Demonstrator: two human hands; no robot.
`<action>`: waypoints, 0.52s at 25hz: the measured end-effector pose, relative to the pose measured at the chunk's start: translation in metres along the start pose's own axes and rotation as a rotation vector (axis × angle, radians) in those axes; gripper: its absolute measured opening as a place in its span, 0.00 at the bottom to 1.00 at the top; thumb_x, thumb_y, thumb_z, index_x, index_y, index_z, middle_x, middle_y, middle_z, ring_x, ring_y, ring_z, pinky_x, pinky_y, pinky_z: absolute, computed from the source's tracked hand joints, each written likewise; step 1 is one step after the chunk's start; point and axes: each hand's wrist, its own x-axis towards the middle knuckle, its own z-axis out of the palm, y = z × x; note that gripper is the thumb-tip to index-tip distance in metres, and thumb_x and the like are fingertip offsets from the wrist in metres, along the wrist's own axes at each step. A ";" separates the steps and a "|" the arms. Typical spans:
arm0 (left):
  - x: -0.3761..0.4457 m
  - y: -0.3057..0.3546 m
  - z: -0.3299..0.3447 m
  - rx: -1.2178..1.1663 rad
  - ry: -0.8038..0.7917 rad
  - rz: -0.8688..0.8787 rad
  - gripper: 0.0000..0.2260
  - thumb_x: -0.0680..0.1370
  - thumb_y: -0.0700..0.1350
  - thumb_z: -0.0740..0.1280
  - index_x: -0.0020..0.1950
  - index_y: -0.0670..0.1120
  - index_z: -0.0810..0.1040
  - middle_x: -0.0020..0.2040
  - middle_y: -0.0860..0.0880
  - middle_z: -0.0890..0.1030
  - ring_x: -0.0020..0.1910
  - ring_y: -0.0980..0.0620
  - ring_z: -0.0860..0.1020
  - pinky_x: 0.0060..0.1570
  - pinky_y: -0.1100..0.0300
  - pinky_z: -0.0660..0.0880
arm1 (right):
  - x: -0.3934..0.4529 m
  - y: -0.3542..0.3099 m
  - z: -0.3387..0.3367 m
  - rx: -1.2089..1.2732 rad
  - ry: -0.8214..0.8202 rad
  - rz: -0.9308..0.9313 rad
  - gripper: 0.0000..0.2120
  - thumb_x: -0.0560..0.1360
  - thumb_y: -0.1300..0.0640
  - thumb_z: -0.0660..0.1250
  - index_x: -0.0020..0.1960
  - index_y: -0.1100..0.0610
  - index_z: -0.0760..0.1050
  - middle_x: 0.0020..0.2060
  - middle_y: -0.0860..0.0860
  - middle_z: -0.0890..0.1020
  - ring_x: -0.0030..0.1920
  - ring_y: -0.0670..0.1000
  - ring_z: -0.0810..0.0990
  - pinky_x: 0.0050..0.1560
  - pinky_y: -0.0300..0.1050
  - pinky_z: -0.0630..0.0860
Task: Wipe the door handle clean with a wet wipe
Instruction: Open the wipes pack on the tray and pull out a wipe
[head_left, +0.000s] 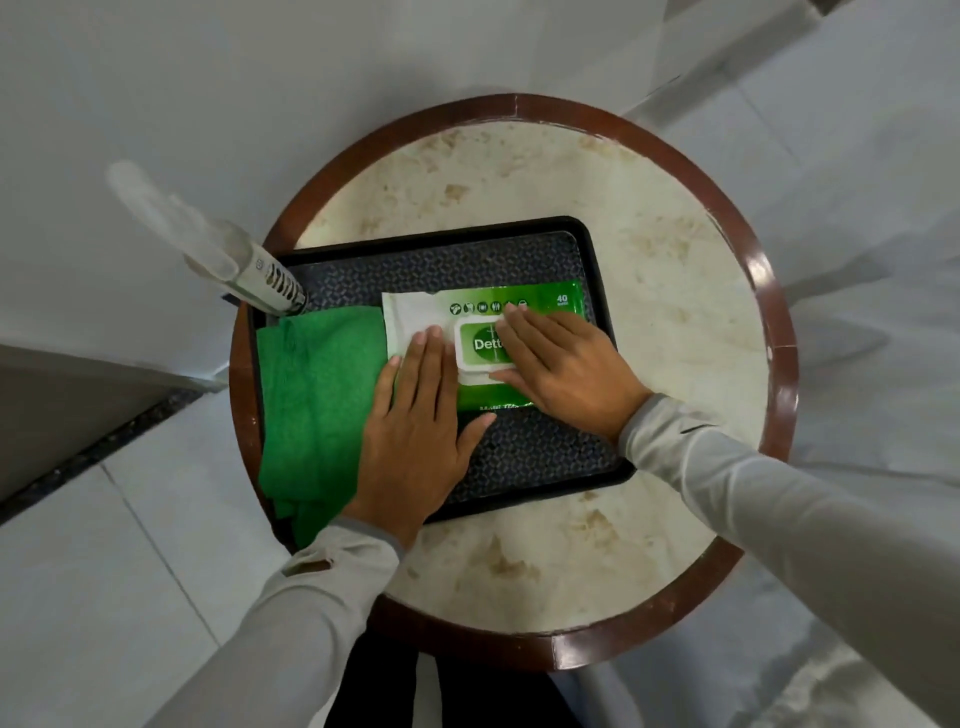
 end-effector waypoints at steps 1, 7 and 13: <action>-0.001 -0.001 -0.001 0.007 -0.022 0.011 0.39 0.85 0.64 0.46 0.83 0.34 0.61 0.83 0.35 0.59 0.83 0.39 0.58 0.80 0.40 0.62 | 0.006 0.002 -0.004 0.096 0.024 0.040 0.21 0.84 0.48 0.62 0.51 0.65 0.85 0.44 0.60 0.89 0.43 0.61 0.89 0.39 0.52 0.83; 0.013 -0.002 -0.021 -0.122 0.172 -0.025 0.27 0.85 0.55 0.53 0.67 0.38 0.82 0.67 0.36 0.81 0.67 0.38 0.79 0.66 0.39 0.75 | 0.053 0.047 -0.033 0.739 -0.435 0.340 0.25 0.86 0.44 0.57 0.30 0.46 0.66 0.24 0.48 0.71 0.25 0.48 0.71 0.32 0.45 0.63; 0.060 0.019 -0.036 -0.223 -0.019 -0.249 0.15 0.83 0.54 0.68 0.63 0.46 0.82 0.57 0.46 0.81 0.56 0.44 0.77 0.53 0.46 0.74 | 0.055 0.056 -0.029 0.841 -0.477 0.287 0.28 0.86 0.44 0.58 0.39 0.64 0.79 0.30 0.64 0.80 0.28 0.60 0.78 0.30 0.46 0.66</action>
